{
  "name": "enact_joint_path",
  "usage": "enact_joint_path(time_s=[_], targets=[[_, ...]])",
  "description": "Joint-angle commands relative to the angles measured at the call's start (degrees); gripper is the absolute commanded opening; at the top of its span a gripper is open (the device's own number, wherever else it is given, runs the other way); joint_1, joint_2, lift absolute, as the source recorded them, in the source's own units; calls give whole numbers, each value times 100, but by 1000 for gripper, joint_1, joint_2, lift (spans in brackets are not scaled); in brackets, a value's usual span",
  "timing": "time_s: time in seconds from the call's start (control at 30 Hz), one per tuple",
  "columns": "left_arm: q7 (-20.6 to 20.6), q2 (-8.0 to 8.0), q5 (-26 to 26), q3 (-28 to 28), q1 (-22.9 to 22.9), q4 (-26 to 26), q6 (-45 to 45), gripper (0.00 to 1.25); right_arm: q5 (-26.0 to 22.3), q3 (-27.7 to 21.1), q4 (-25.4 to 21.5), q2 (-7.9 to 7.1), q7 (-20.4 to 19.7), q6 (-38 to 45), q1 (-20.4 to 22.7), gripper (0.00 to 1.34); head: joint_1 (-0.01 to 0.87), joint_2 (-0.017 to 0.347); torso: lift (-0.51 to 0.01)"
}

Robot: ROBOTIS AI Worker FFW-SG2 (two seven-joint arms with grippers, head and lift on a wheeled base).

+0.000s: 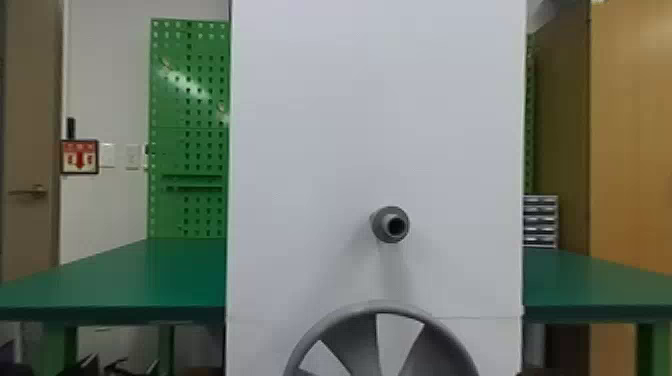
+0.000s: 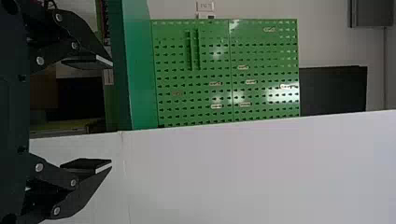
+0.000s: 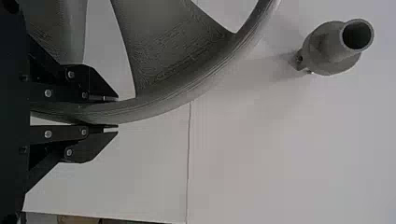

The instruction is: Hold the wheel and insert it

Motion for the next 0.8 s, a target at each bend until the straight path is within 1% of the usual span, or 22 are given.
enact_joint_path(time_s=[0.0,0.07,0.3,0.37,0.53,0.63,0.77], targets=[[0,0,-8,0,0,-1,-1,752,78,-26,-381,10,0,630,-162,150,0,2,-499],[0,0,-8,0,0,-1,-1,752,87,-35,-495,2,0,911,-259,150,0,2,-499],[0,0,-34,-9,0,-1,8,752,25,-35,-758,-77,0,1509,-558,150,0,2,-499],[0,0,-43,-18,0,8,8,752,17,-44,-802,-77,0,1614,-646,150,0,2,-499],[0,0,-52,-27,0,8,8,752,-1,-114,-952,-25,0,1904,-830,150,0,2,-499],[0,0,-61,-35,0,8,17,752,-36,-141,-996,-25,0,2107,-980,150,0,2,-499],[0,0,-78,-53,-9,8,43,752,-54,-132,-1057,-60,0,2388,-1217,150,0,2,-499]])
